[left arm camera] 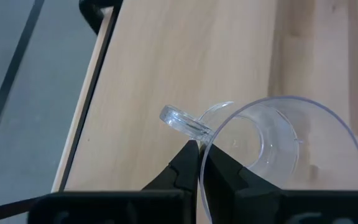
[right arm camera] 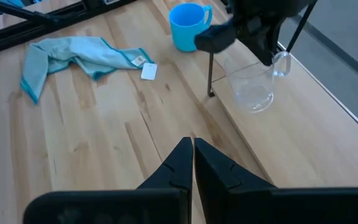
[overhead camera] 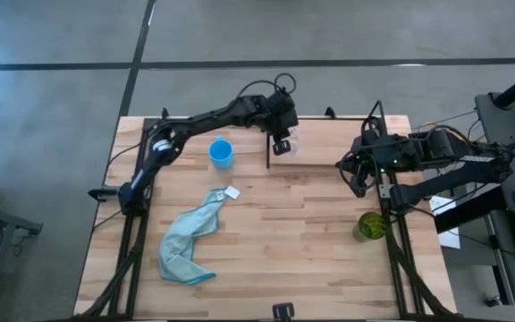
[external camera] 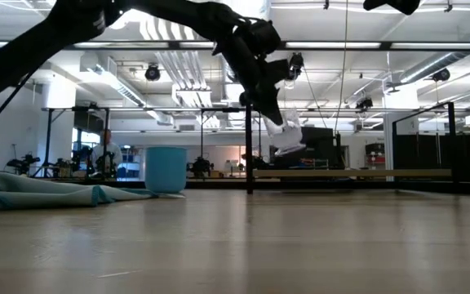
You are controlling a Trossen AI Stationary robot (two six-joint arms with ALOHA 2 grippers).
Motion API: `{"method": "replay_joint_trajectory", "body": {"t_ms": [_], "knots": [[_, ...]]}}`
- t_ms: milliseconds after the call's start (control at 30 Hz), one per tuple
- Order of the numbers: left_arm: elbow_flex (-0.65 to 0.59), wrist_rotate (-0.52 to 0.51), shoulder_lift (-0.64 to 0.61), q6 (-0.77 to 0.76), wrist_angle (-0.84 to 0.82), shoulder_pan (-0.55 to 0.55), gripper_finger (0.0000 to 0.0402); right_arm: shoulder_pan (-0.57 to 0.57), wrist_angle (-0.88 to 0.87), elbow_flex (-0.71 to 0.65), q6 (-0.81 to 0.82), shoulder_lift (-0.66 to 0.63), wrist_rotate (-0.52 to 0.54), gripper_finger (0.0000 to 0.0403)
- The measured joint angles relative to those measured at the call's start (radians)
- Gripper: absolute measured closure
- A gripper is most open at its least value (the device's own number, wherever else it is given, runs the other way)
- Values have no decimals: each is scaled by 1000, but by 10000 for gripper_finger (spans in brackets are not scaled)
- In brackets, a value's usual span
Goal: Stack small to large cups/mugs on shelf
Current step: Put the transparent mug on the shelf
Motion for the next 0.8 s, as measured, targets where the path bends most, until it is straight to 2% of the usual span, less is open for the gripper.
{"method": "replay_joint_trajectory", "body": {"t_ms": [800], "knots": [[-15,0,19,-25,64,24,401,0,1,-2,-4,0,0,394]]}}
